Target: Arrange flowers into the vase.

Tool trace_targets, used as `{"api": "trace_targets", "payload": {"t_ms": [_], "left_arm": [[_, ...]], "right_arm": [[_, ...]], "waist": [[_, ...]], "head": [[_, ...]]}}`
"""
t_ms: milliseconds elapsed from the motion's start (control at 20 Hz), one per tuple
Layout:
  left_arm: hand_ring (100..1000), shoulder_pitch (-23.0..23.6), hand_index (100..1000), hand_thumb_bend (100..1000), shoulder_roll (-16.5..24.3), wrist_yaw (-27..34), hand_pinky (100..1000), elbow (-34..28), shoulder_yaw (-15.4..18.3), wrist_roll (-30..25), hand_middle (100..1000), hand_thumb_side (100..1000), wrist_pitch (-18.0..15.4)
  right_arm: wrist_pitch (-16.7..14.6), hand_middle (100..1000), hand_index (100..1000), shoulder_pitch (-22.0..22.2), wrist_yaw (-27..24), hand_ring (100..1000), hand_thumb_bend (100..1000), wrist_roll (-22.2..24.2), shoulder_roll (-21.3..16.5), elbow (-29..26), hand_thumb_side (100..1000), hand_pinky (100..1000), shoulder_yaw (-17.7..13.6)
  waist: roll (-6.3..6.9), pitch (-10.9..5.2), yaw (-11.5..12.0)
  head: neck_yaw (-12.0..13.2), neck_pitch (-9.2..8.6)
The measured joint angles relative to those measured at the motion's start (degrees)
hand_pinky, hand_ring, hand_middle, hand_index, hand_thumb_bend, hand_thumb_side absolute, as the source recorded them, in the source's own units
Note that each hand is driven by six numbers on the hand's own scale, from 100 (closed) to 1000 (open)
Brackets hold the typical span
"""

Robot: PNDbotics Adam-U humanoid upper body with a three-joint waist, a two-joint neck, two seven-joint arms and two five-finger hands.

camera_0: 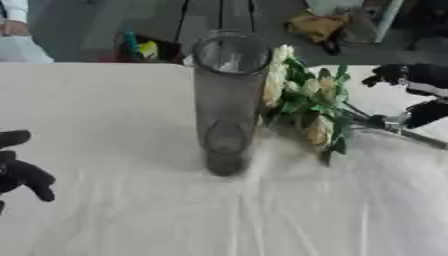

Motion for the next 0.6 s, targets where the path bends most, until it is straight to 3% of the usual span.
{"api": "trace_targets", "payload": {"t_ms": [600], "left_arm": [[583,-0.05,784,100,-0.03,-0.01,434,0.0,-0.03,-0.29,812,970,0.0]], "right_arm": [[0.83,768,931,2.25,1.47,1000,401,-1.92,0.92,0.08,593,703,0.05]], "waist": [[0.0,0.39,0.35]], "head": [[-0.13,-0.03]]}}
